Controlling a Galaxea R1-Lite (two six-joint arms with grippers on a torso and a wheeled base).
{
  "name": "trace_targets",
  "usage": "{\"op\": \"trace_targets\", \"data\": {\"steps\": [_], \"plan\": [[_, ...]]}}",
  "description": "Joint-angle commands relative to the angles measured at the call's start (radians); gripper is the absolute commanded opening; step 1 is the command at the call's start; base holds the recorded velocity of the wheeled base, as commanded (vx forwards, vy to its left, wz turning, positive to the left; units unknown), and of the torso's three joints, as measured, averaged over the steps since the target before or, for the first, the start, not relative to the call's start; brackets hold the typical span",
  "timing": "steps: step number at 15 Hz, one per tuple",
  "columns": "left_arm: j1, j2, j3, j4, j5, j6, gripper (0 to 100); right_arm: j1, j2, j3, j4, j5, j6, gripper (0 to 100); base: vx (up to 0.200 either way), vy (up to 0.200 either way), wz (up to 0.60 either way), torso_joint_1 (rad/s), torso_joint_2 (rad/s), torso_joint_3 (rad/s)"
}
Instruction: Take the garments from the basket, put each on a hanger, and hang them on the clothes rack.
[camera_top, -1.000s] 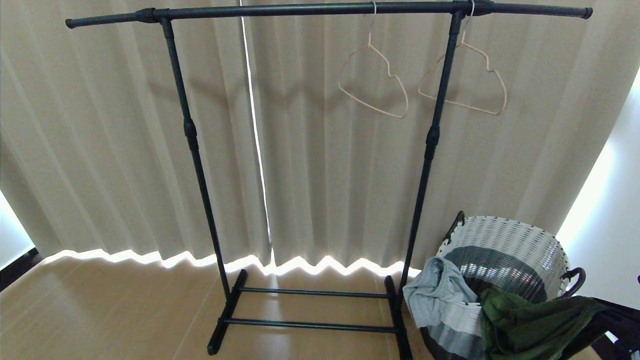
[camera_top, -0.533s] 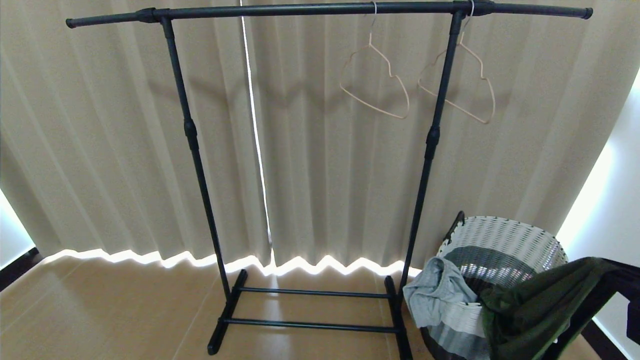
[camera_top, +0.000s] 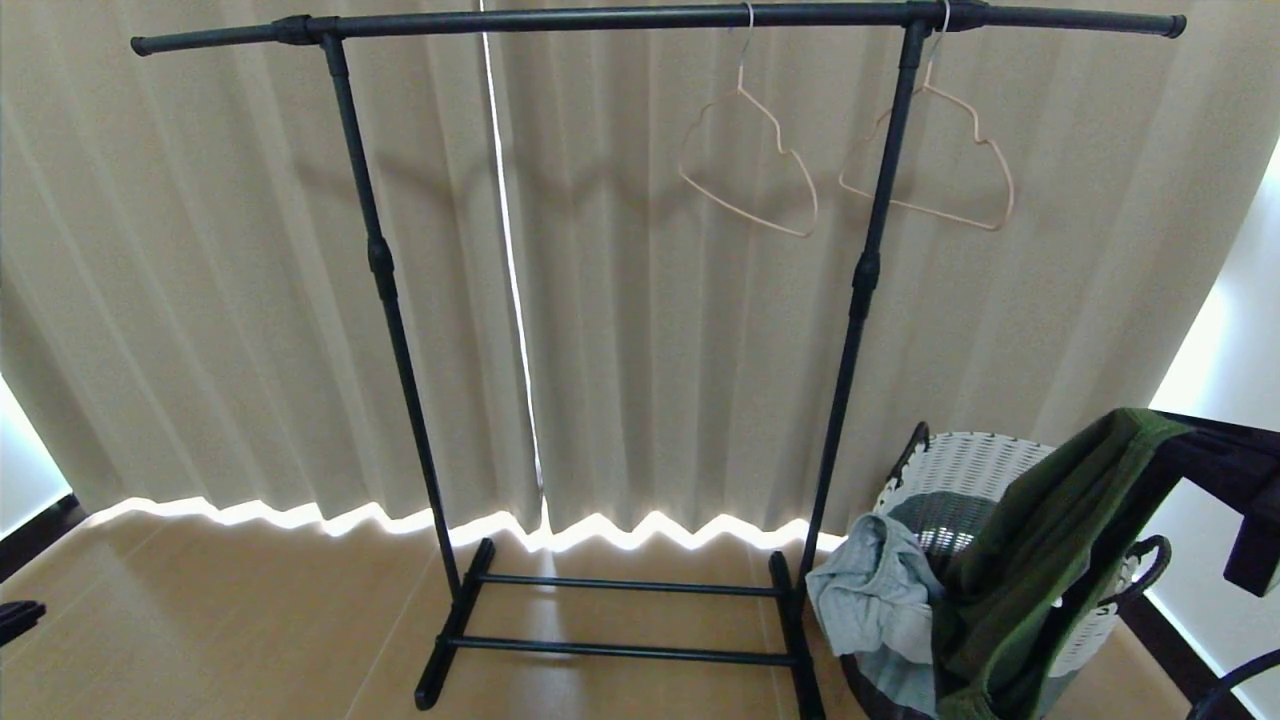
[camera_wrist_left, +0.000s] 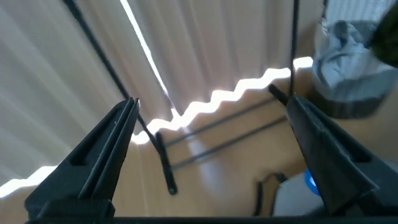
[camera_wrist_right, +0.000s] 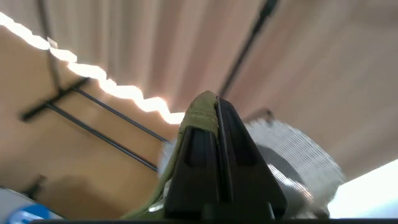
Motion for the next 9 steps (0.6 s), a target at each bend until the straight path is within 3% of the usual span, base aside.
{"op": "trace_targets", "data": {"steps": [1,3,5,7,9], "plan": [[-0.121,0.203,-0.112,-0.001,0.008,-0.004,100,0.036,0.049,-0.051,0.0,0.0,0.024,0,0.0,0.0,0.0,0.0,0.0,0.0],[-0.224,0.281,-0.169,-0.001,0.041,-0.005,100,0.065,0.076,-0.086,0.0,0.0,0.047,0,0.0,0.0,0.0,0.0,0.0,0.0],[-0.362,0.376,-0.227,-0.007,0.132,-0.017,100,0.088,0.095,-0.095,-0.004,0.0,0.066,0,0.0,0.0,0.0,0.0,0.0,0.0],[-0.509,0.467,-0.258,-0.072,0.242,-0.06,100,0.109,0.095,-0.097,-0.005,0.0,0.076,0,0.0,0.0,0.0,0.0,0.0,0.0],[-0.597,0.537,-0.272,-0.133,0.316,-0.086,100,0.115,0.095,-0.108,-0.005,0.0,0.078,0,0.0,0.0,0.0,0.0,0.0,0.0]]}}
